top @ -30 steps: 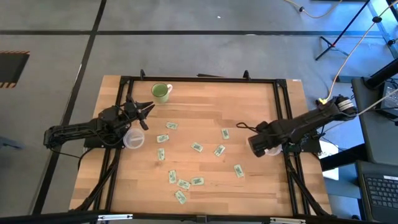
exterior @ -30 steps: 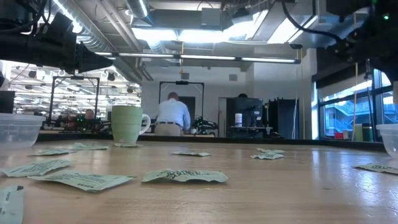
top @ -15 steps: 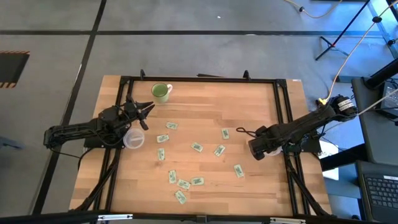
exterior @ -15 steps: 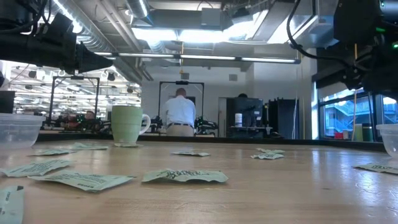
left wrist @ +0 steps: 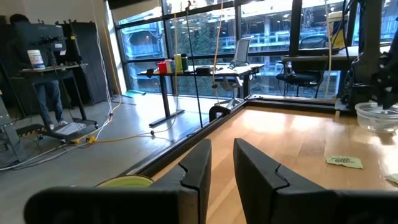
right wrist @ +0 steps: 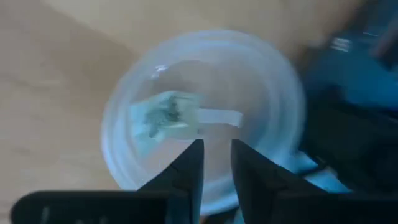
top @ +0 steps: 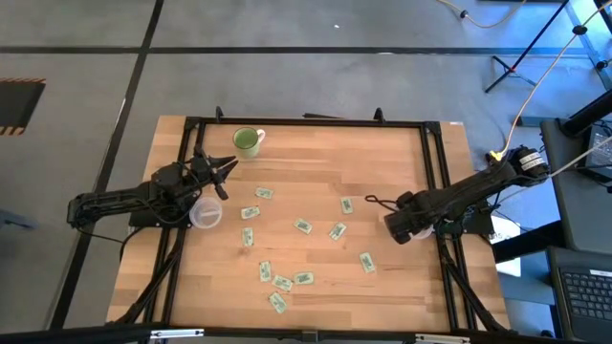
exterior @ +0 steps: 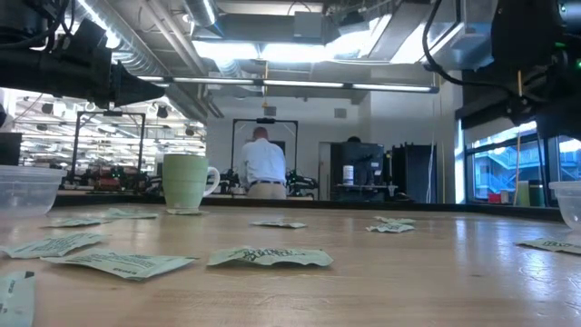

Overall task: Pick and place items into bin
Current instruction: Put the white stevia packet into the right transparent bin

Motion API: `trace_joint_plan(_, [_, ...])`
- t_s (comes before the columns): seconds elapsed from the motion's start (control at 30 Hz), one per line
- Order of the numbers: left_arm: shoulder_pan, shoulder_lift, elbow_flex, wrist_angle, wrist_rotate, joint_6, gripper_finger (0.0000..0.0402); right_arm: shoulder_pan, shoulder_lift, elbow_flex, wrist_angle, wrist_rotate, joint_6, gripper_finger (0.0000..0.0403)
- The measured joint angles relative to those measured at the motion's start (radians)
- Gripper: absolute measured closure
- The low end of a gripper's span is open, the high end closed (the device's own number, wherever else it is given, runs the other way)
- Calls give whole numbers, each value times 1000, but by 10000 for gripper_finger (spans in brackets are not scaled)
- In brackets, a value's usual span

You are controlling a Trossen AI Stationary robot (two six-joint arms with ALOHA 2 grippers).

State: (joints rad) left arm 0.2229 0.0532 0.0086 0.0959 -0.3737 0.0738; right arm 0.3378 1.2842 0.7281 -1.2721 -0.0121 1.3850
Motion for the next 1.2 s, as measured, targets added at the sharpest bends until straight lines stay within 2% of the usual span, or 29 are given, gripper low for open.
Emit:
trace_joint_plan(0.1, [0, 0, 0, 0, 0, 0, 339, 0, 0, 63, -74, 62, 23, 306])
trace_joint_plan(0.2, [0, 0, 0, 0, 0, 0, 339, 0, 0, 133, -27, 169, -38, 305])
trace_joint_plan(0.33, [0, 0, 0, 0, 0, 0, 339, 0, 0, 180, 199, 359, -289, 304])
trace_joint_plan(0.4, [0, 0, 0, 0, 0, 0, 339, -1, 0, 182, 346, 417, -450, 304])
trace_joint_plan(0.5, [0, 0, 0, 0, 0, 0, 339, -22, 22, 182, 543, 417, -635, 304])
trace_joint_plan(0.63, [0, 0, 0, 0, 0, 0, 339, -89, 75, 182, 686, 407, -728, 304])
trace_joint_plan(0.87, [0, 0, 0, -3, 0, 0, 339, -228, 213, 181, 706, 288, -820, 304])
trace_joint_plan(1.2, [0, 0, 0, -3, 0, 0, 339, -295, 387, 181, 750, 190, -894, 304])
